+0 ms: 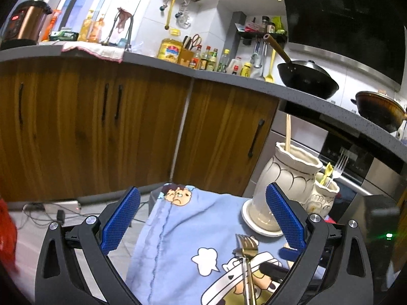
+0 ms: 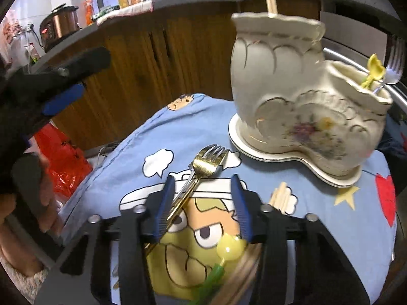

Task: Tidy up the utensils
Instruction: 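Grasp a gold fork from the pile with the right tool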

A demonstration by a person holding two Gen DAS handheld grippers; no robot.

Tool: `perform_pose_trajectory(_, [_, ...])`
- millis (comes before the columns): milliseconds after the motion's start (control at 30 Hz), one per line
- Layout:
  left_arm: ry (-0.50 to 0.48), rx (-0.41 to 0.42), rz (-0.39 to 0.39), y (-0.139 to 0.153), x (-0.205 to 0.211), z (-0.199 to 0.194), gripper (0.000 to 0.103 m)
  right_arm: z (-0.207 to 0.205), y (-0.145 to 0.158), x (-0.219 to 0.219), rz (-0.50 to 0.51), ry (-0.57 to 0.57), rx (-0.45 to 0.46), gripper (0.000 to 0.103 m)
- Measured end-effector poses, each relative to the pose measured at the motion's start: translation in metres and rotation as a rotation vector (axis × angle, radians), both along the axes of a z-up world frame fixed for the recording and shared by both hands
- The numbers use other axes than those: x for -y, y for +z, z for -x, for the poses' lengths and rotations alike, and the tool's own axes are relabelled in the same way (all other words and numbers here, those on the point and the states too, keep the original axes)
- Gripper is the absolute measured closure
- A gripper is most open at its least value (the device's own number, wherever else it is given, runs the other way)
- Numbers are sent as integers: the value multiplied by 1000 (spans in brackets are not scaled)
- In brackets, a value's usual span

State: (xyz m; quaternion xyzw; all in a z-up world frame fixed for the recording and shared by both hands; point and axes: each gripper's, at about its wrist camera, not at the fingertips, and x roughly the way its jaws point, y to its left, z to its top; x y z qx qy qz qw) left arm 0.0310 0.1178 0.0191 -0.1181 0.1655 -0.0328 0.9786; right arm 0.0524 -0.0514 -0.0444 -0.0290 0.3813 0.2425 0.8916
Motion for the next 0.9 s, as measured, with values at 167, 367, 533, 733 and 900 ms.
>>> perform_pose_trajectory(167, [-8, -5, 7, -1, 0, 0, 5, -14, -7, -14, 39, -1, -16, 71])
perform_pose_trajectory(367, [-9, 0, 8, 0, 0, 0, 5, -23, -11, -21, 59, -1, -36, 71])
perform_pose_trajectory(533, [-6, -3, 9, 0, 0, 0, 5, -27, -14, -19, 56, -3, -60, 71])
perform_pose_trajectory(733, [-7, -2, 8, 0, 0, 0, 5, -32, -16, -19, 50, 7, -78, 78])
perform_pose_trajectory(900, [-9, -2, 12, 0, 0, 0, 5, -27, -15, -20, 59, 17, -59, 79])
